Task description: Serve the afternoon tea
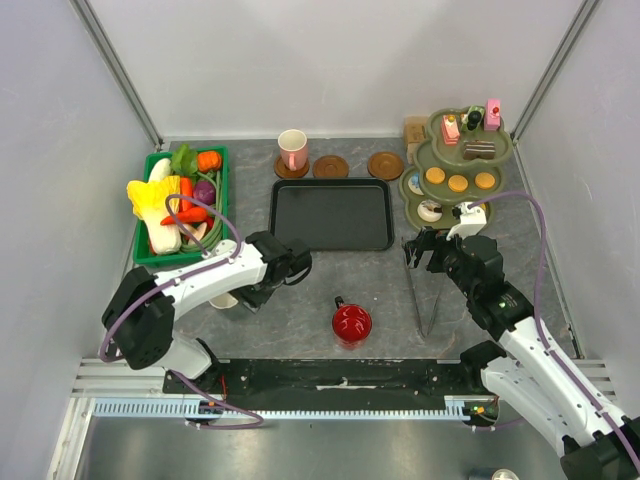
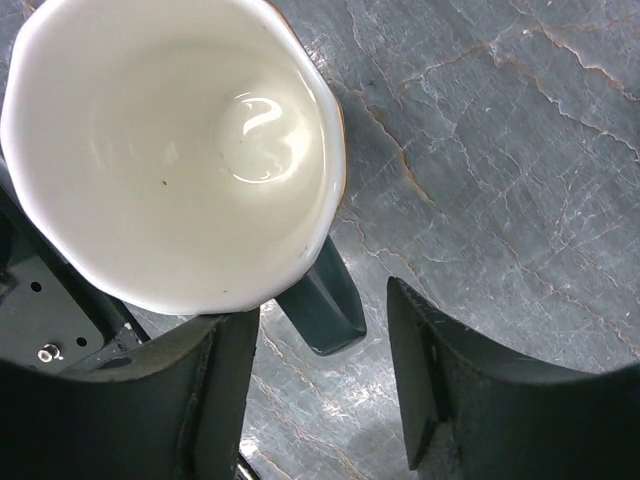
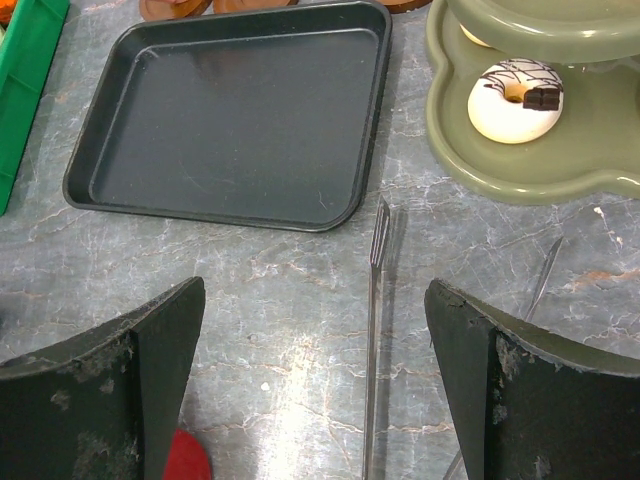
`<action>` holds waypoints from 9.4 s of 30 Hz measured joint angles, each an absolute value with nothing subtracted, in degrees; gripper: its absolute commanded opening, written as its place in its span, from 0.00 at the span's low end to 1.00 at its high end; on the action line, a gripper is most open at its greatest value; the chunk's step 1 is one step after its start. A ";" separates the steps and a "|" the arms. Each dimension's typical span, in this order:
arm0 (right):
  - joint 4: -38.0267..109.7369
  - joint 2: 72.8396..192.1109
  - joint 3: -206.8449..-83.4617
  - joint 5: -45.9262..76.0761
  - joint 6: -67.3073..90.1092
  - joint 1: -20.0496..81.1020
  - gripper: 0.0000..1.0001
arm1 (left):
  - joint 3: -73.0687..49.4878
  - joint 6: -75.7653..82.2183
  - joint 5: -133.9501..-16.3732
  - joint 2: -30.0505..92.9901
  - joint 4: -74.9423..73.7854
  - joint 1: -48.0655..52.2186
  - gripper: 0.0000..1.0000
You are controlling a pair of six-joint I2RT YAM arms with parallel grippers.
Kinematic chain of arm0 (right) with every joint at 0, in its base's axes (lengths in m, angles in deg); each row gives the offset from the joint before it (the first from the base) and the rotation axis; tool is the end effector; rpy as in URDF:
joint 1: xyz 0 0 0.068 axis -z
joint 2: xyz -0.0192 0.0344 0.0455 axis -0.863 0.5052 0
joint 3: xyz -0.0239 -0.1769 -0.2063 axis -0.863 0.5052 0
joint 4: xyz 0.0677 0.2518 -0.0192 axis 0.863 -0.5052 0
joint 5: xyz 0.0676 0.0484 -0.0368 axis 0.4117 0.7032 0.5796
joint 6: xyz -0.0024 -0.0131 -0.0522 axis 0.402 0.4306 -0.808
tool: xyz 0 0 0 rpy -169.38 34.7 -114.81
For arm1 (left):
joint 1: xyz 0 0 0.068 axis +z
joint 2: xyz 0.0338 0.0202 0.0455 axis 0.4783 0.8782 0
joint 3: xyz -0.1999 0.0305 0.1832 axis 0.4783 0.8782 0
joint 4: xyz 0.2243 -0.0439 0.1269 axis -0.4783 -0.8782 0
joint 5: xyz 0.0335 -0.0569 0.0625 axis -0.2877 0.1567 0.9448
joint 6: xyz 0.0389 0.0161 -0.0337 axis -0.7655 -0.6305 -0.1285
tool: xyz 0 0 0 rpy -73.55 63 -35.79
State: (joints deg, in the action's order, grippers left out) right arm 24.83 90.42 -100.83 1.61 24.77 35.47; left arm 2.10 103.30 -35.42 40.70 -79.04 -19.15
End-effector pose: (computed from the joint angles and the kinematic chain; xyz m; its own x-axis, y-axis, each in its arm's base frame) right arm 0.1556 0.0661 0.2702 -0.3940 0.1993 -0.8972 -0.1963 0.9354 0.2940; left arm 0.1606 -0.1493 0.2196 -0.4162 -0.7205 -0.5547 -0.8712 0.4906 0.0165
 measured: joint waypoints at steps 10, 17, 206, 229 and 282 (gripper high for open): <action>24.83 90.49 -100.81 1.59 24.77 35.47 0.98 | 2.21 103.65 -35.48 42.63 -78.86 -18.84 0.25; 24.83 90.44 -100.55 1.57 24.77 35.47 0.98 | 3.61 103.72 -34.83 42.43 -79.50 -18.76 0.02; 23.85 91.73 -100.28 -2.98 24.51 35.47 0.98 | -43.61 7.74 -48.20 88.59 -6.08 -2.36 0.51; 23.85 92.67 -100.28 -4.55 24.44 35.47 0.98 | -49.53 5.62 -48.29 90.21 -10.08 -1.51 0.02; 15.78 97.90 -106.10 8.49 24.05 34.88 0.98 | -1.64 10.89 -63.33 32.86 -15.96 -15.04 0.82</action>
